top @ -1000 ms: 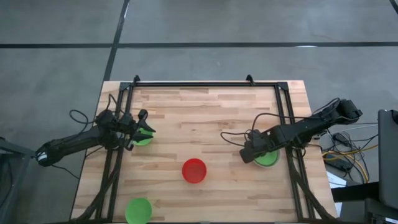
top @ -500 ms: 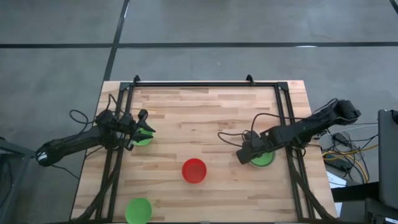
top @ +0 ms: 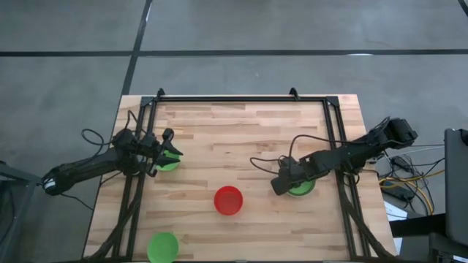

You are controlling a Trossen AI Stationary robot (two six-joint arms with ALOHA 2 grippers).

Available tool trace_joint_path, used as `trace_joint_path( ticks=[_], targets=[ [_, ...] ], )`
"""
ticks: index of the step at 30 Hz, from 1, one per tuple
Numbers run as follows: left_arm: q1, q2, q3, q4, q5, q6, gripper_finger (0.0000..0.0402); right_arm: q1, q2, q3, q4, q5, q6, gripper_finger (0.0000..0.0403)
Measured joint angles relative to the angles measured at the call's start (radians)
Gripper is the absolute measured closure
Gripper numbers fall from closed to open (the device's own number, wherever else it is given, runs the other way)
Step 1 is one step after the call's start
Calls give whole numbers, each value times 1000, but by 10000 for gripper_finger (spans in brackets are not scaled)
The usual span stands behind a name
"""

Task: Nest bowls inside each other
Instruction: Move the stacked bowls to the center of the table

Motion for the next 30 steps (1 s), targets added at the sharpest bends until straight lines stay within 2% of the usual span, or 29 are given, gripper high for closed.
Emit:
trace_joint_path(
  ticks=[12,24,30],
  targets=[
    [0,1,0,0,0,0,280,-51,70,63,63,7,-114,394],
    [0,2,0,0,0,0,280,-105,225,215,62,-27,-279,394],
    [-1,2,0,0,0,0,280,-131,248,267,54,-38,-334,394]
  ],
)
